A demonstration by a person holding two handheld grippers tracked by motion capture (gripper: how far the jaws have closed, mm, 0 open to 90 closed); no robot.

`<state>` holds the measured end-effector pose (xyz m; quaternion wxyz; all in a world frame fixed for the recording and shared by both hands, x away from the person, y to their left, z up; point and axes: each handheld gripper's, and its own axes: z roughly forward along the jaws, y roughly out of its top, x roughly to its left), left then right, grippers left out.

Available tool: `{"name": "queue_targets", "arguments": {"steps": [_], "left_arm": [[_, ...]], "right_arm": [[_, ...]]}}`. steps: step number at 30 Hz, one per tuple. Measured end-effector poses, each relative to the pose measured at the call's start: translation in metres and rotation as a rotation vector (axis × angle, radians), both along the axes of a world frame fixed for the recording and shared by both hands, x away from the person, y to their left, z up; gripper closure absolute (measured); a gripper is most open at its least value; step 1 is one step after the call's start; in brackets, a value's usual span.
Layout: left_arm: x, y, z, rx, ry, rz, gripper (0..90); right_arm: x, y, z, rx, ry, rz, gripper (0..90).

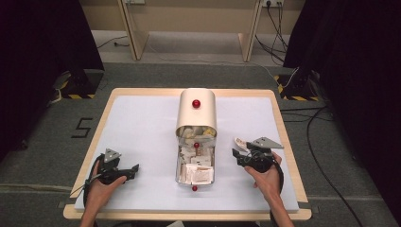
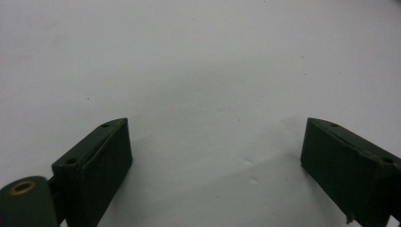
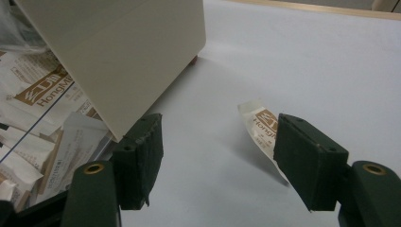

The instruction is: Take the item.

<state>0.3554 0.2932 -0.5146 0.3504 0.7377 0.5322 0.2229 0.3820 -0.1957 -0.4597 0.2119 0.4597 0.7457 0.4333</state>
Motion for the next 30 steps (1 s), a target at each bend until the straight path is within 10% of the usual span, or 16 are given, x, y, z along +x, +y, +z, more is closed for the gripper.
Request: {"name": "queue_targets", "arguments": {"steps": [30], "left_arm": [[0.0, 0.0, 0.0, 0.002, 0.0, 0.001, 8.9]], "right_arm": [[-0.026, -0.003, -0.007, 0.011, 0.024, 0.001, 16.1]]}}
